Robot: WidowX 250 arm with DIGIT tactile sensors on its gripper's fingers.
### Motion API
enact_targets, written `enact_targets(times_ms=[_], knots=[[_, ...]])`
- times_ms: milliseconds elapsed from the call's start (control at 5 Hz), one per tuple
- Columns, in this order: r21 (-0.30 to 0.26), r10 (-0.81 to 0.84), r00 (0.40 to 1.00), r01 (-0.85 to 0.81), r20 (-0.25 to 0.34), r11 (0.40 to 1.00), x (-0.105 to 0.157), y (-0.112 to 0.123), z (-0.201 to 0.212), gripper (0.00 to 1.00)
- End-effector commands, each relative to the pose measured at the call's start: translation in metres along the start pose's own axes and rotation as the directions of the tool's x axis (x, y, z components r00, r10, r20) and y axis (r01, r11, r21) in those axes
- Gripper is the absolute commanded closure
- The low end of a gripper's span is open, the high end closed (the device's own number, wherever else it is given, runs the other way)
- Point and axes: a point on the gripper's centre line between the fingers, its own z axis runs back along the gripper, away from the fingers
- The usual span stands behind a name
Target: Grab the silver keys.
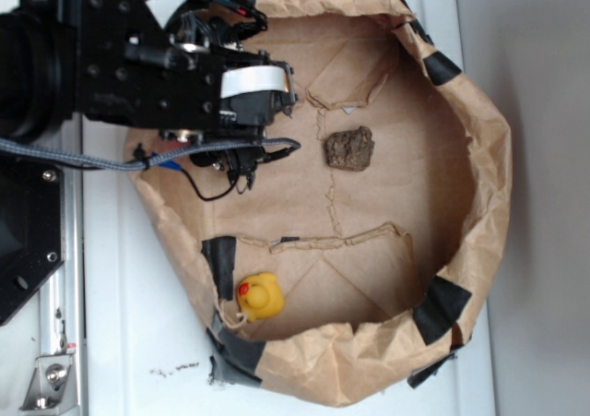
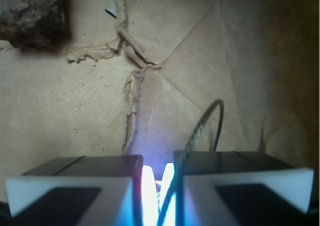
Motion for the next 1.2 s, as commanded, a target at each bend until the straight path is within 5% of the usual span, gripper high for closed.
enact_targets(times_ms=[0,200,400,600,800,1000], knots=[[-0.007,0.037,0.999,-0.037,-0.011,0.999,0.014,0.002,0.023,1.00],[0.049,0.133,0.979,-0.127,-0.154,0.991,0.017,-0.006,0.048,1.00],[-0.171,0.119,0.957,-0.168,-0.263,0.971,0.007,-0.024,0.108,1.00],[-0.299,0.059,0.969,-0.132,-0.241,0.945,0.008,-0.030,0.147,1.00],[-0.191,0.131,0.959,-0.181,-0.250,0.965,0.026,-0.040,0.117,1.00],[-0.163,0.172,0.954,-0.216,-0.246,0.963,0.038,-0.041,0.105,1.00]])
